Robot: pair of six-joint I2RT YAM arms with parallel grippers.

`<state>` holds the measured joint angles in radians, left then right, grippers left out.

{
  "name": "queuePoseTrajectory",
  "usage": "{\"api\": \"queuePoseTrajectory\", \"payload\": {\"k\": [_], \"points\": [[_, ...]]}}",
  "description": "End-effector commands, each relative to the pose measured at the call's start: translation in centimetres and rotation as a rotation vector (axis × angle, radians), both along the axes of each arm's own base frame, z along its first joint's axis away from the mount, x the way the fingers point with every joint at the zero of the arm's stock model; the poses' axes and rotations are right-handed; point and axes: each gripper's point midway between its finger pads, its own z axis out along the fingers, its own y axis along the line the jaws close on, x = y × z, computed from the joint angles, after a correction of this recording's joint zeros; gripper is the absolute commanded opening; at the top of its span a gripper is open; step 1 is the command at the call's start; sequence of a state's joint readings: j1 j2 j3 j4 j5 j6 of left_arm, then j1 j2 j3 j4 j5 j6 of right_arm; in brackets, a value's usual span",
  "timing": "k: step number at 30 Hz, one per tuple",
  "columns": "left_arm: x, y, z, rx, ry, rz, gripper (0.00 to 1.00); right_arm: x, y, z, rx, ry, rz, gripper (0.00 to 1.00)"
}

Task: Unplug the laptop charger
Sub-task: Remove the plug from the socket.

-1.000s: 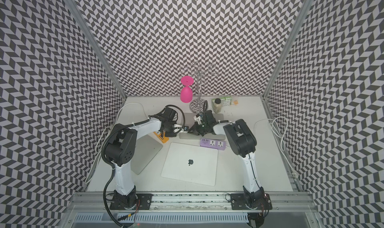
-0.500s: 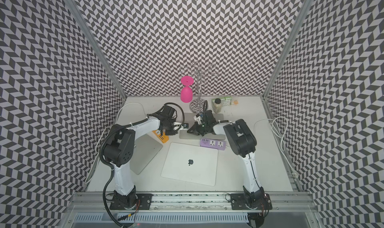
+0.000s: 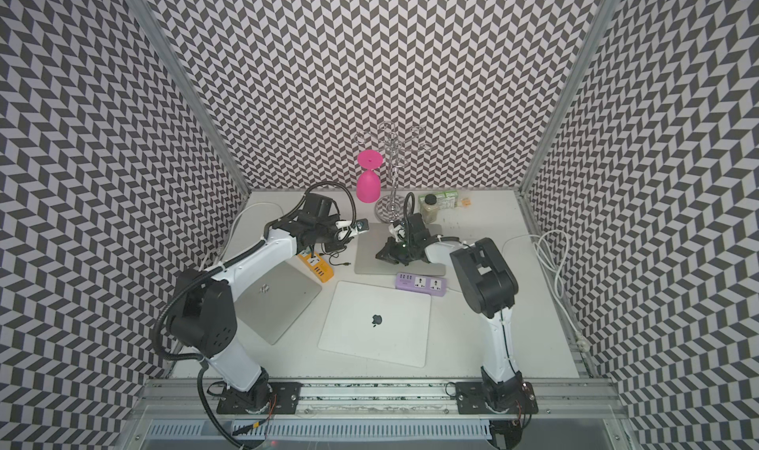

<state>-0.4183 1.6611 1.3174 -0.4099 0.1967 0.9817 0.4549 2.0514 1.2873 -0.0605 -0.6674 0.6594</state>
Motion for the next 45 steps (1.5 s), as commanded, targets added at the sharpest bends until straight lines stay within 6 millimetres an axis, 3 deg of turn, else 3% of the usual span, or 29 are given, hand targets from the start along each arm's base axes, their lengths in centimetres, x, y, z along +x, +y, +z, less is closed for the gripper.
{"api": "queuePoseTrajectory", "payload": {"k": [1, 5, 10, 16, 22, 26, 30, 39, 45], "points": [[-0.2, -0.2, 4.4, -0.21, -0.034, 0.094, 0.26, 0.2, 0.6, 3.9, -0.064, -0.169, 0.01, 0.0], [-1.0, 1.9, 7.4, -0.405, -0.039, 0.192, 0.27, -0.5, 1.9, 6.2, -0.088, -0.24, 0.027, 0.0], [-2.1, 6.0, 8.6, -0.576, -0.004, 0.264, 0.35, -2.1, 4.0, 7.7, -0.037, -0.246, 0.047, 0.0], [-2.5, 12.2, 6.0, -0.649, 0.086, 0.394, 0.54, -3.9, 7.1, 8.1, 0.017, -0.239, 0.082, 0.0], [-3.7, 16.1, 2.0, -0.641, 0.118, 0.419, 0.68, -4.6, 9.9, 8.2, 0.078, -0.211, 0.141, 0.0], [-4.2, 17.5, -0.3, -0.6, 0.064, 0.408, 0.73, -4.6, 10.9, 8.0, 0.111, -0.201, 0.176, 0.0], [-4.0, 18.7, -2.5, -0.566, 0.089, 0.415, 0.99, -4.8, 11.4, 7.4, 0.125, -0.194, 0.204, 0.0], [-2.5, 19.2, -6.3, -0.506, 0.166, 0.371, 0.95, -5.7, 11.8, 6.4, 0.164, -0.162, 0.225, 0.0], [-1.6, 19.0, -7.0, -0.516, 0.192, 0.289, 0.92, -6.6, 12.5, 6.3, 0.173, -0.15, 0.247, 0.0]]}}
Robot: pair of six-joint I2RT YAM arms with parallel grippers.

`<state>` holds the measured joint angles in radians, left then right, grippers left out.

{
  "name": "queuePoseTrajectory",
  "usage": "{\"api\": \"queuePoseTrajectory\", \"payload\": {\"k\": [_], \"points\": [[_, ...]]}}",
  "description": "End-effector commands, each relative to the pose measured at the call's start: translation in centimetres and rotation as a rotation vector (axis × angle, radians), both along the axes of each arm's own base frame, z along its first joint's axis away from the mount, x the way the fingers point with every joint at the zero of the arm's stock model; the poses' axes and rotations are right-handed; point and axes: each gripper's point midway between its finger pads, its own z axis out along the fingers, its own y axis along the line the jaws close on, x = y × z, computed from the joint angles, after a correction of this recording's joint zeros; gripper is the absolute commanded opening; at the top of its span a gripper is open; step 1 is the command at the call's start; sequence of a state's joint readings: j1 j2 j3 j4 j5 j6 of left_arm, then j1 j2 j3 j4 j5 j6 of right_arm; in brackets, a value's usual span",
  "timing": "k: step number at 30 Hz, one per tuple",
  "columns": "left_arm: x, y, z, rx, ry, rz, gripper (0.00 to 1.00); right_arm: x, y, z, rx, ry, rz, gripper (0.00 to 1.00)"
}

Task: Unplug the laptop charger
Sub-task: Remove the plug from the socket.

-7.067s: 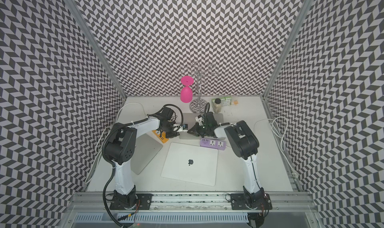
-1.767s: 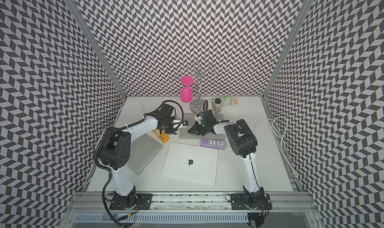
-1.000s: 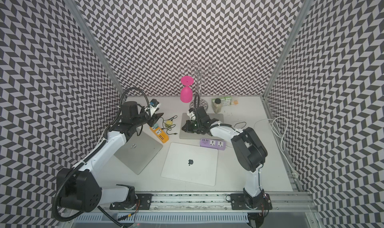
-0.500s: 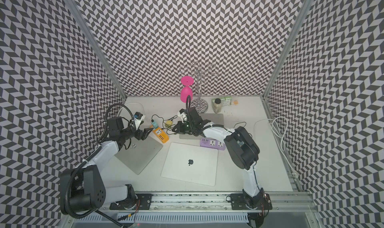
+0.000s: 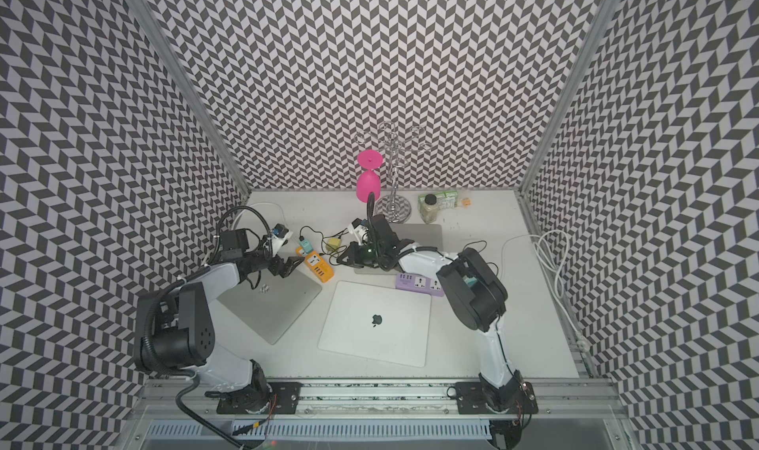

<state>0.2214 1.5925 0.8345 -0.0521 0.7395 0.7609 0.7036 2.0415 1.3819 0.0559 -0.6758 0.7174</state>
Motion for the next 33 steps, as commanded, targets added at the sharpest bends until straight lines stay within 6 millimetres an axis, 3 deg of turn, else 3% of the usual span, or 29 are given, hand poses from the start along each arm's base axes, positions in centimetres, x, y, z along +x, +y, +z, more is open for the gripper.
{"api": "queuePoseTrajectory", "payload": {"k": [1, 7, 17, 28, 33], "points": [[0.5, -0.4, 0.7, -0.027, -0.037, -0.088, 0.9, -0.4, 0.9, 0.3, 0.038, -0.015, 0.025, 0.0], [2.0, 0.1, -0.4, -0.029, 0.001, -0.076, 0.88, -0.2, 1.1, 0.1, 0.024, -0.015, 0.034, 0.0], [3.0, -1.0, -0.6, -0.013, 0.021, -0.115, 0.83, -0.7, 1.9, -0.5, 0.028, 0.013, 0.036, 0.0], [3.5, -2.5, -2.2, 0.05, 0.071, -0.147, 0.76, -1.0, 2.5, -0.8, 0.028, 0.026, 0.038, 0.0], [3.8, -2.5, -2.1, 0.048, 0.078, -0.144, 0.66, -1.5, 3.0, -1.2, 0.03, 0.032, 0.044, 0.0]]}}
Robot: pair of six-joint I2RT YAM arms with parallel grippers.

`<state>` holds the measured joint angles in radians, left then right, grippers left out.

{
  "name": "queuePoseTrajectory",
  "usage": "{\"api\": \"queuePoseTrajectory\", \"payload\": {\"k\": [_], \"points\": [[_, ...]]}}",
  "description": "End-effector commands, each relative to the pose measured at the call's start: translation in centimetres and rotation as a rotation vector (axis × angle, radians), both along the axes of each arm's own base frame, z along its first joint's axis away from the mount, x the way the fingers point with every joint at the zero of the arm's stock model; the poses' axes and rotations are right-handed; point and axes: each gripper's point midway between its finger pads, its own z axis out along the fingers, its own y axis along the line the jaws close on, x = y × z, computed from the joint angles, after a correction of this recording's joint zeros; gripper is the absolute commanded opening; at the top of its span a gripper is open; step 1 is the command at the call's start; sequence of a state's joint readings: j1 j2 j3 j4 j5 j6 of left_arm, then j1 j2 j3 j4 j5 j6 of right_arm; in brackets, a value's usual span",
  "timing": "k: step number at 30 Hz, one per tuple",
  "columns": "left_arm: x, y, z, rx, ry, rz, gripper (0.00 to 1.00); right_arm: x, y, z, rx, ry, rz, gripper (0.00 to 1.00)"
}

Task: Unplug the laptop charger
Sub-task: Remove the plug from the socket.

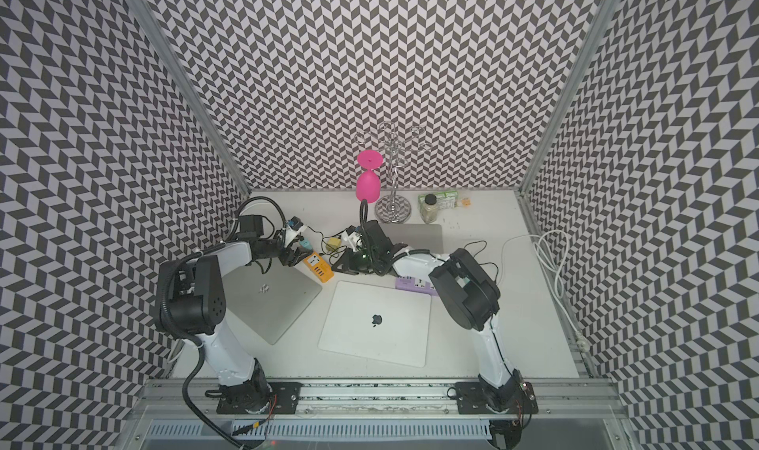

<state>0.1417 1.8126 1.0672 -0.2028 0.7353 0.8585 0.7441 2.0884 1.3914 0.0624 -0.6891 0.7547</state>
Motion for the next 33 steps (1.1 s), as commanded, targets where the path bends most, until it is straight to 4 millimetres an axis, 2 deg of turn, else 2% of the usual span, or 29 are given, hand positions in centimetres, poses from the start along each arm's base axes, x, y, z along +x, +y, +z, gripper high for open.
{"api": "queuePoseTrajectory", "payload": {"k": [1, 5, 15, 20, 25, 33], "points": [[0.5, 0.1, 0.1, 0.012, -0.001, -0.014, 0.62, 0.1, 1.6, 0.5, 0.042, -0.022, 0.011, 0.0], [0.7, 0.1, 0.1, 0.009, 0.006, -0.01, 0.5, -0.2, 2.4, -0.3, 0.049, 0.006, 0.007, 0.0], [0.7, -0.1, 0.0, 0.016, 0.01, -0.01, 0.37, 0.9, 4.2, -1.0, 0.101, 0.07, -0.035, 0.0], [0.5, -0.1, -0.1, 0.021, 0.015, -0.002, 0.33, 1.6, 4.6, -2.0, 0.087, 0.1, -0.076, 0.0], [0.4, -0.1, 0.1, 0.019, 0.014, 0.005, 0.32, 1.5, 4.5, -4.4, 0.038, 0.156, -0.099, 0.0], [0.8, 0.1, 0.3, 0.009, 0.026, 0.033, 0.27, 1.7, 4.0, -6.6, -0.058, 0.165, -0.112, 0.0]]}}
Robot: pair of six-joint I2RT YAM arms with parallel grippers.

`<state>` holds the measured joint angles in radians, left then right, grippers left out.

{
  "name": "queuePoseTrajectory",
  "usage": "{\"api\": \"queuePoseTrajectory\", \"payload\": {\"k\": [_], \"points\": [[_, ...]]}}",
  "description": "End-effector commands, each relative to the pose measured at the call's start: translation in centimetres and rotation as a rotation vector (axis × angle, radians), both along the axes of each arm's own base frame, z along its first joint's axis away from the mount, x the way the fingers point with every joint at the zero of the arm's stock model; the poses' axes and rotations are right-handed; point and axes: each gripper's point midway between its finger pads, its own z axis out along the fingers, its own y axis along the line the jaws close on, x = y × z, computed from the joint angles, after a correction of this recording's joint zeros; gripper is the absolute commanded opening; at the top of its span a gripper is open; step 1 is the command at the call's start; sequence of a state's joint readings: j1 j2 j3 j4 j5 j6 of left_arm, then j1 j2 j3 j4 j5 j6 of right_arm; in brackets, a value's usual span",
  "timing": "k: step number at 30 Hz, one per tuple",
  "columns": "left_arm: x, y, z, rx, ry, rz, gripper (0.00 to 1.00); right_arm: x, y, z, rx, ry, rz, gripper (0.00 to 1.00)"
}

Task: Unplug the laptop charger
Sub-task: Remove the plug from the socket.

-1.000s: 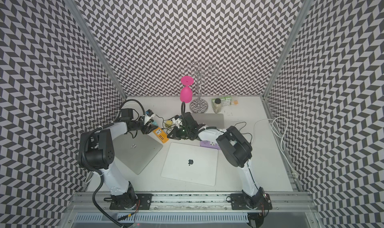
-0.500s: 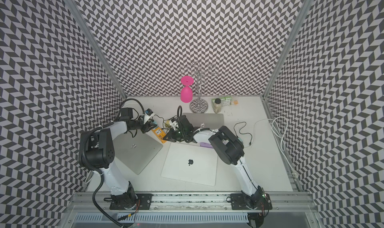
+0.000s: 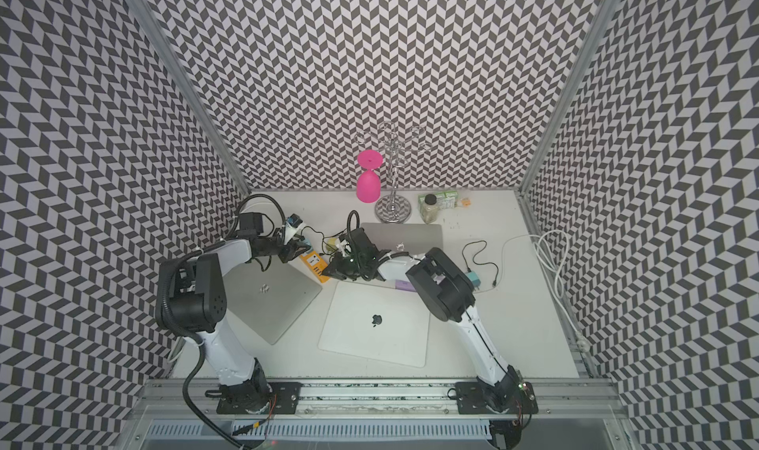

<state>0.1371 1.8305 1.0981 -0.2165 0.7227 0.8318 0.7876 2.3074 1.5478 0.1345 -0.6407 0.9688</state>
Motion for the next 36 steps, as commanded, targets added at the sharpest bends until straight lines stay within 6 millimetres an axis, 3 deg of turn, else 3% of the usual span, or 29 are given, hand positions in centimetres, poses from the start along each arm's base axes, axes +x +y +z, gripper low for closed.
{"api": "queuePoseTrajectory", "payload": {"k": [1, 8, 14, 18, 24, 31, 36], "points": [[0.2, 0.0, 0.3, 0.011, 0.009, 0.019, 0.25, 0.0, -0.3, -2.0, -0.065, 0.012, -0.017, 0.0], [0.1, -0.1, 0.6, 0.001, 0.008, 0.039, 0.22, -0.4, -0.9, -3.5, -0.116, 0.047, -0.025, 0.0], [0.3, -0.4, 0.6, -0.06, 0.068, 0.03, 0.06, -0.6, -1.0, -3.9, -0.12, 0.053, -0.022, 0.0], [0.1, -0.5, 0.2, -0.007, 0.046, 0.038, 0.01, -0.6, -1.0, -4.0, -0.12, 0.056, -0.019, 0.0], [-0.1, -0.7, 1.1, -0.074, 0.053, 0.052, 0.0, -0.7, -1.1, -4.4, -0.131, 0.065, -0.019, 0.0], [-0.1, -0.8, -0.2, 0.077, 0.022, 0.078, 0.0, -0.7, -1.1, -4.8, -0.133, 0.075, -0.022, 0.0], [0.6, 0.1, 1.1, -0.055, 0.07, 0.148, 0.0, -1.1, -1.3, -5.4, -0.147, 0.087, -0.008, 0.0]]}}
